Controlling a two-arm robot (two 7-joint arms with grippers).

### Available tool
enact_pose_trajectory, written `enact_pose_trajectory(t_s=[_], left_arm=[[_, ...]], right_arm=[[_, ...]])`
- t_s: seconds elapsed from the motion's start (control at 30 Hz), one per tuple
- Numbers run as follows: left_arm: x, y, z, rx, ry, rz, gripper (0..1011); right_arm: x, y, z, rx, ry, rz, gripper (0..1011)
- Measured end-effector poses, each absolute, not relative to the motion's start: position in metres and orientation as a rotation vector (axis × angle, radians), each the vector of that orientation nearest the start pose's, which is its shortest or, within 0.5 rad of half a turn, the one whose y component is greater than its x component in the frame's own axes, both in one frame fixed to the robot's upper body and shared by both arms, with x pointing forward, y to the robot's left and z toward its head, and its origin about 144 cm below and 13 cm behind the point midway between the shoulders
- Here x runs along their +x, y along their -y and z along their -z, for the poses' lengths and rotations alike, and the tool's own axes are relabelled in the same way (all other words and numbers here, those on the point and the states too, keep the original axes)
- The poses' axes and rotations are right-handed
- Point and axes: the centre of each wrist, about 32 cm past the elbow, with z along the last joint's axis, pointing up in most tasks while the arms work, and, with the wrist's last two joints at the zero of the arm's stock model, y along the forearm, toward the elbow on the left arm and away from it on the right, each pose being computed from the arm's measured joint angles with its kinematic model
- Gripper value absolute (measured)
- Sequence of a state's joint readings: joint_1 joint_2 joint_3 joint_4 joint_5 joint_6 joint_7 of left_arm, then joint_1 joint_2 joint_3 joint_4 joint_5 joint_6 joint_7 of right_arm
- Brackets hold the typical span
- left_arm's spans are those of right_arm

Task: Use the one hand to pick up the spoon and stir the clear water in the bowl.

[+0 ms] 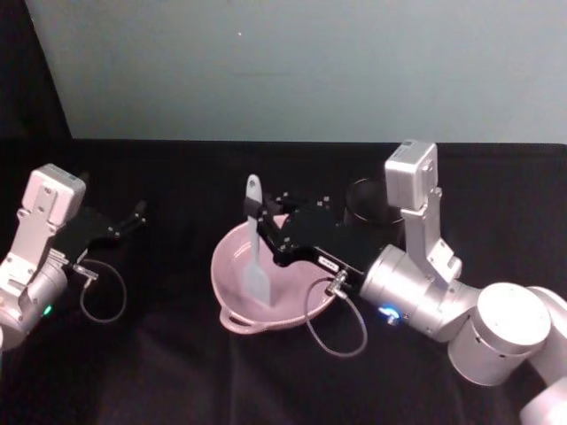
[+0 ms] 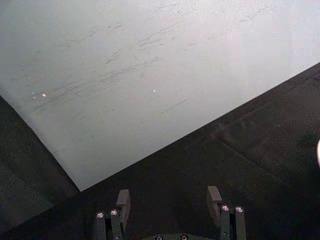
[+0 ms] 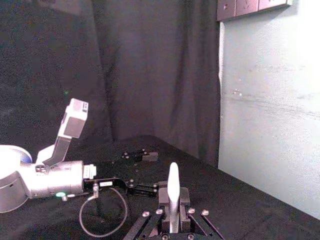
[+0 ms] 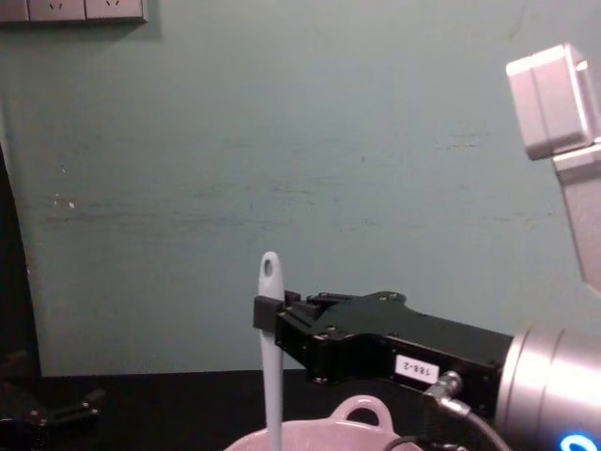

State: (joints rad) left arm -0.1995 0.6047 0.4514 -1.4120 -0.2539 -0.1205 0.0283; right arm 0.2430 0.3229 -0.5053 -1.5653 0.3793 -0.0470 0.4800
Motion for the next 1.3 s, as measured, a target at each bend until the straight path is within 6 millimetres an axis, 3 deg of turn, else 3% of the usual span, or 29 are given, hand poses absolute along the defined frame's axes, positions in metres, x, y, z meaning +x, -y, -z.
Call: enact_pose_trajectory(t_s=[0.4, 0.77, 1.3], left_arm=[[0.489, -0.310, -1.140, 0.304, 0.285, -1.248, 1011], [0.489, -0.310, -1.140, 0.305, 0.285, -1.248, 1012], [0.489, -0.310, -1.140, 0.305, 0.285, -1.248, 1011]], right_arm=[[0.509, 0.160, -1.180, 0.059, 0.113, 0.623, 111], [0.523, 0.164, -1.179, 0.038, 0.154, 0.683, 112], [0.497, 0.195, -1.180, 0.007, 0.170, 0.757, 112]])
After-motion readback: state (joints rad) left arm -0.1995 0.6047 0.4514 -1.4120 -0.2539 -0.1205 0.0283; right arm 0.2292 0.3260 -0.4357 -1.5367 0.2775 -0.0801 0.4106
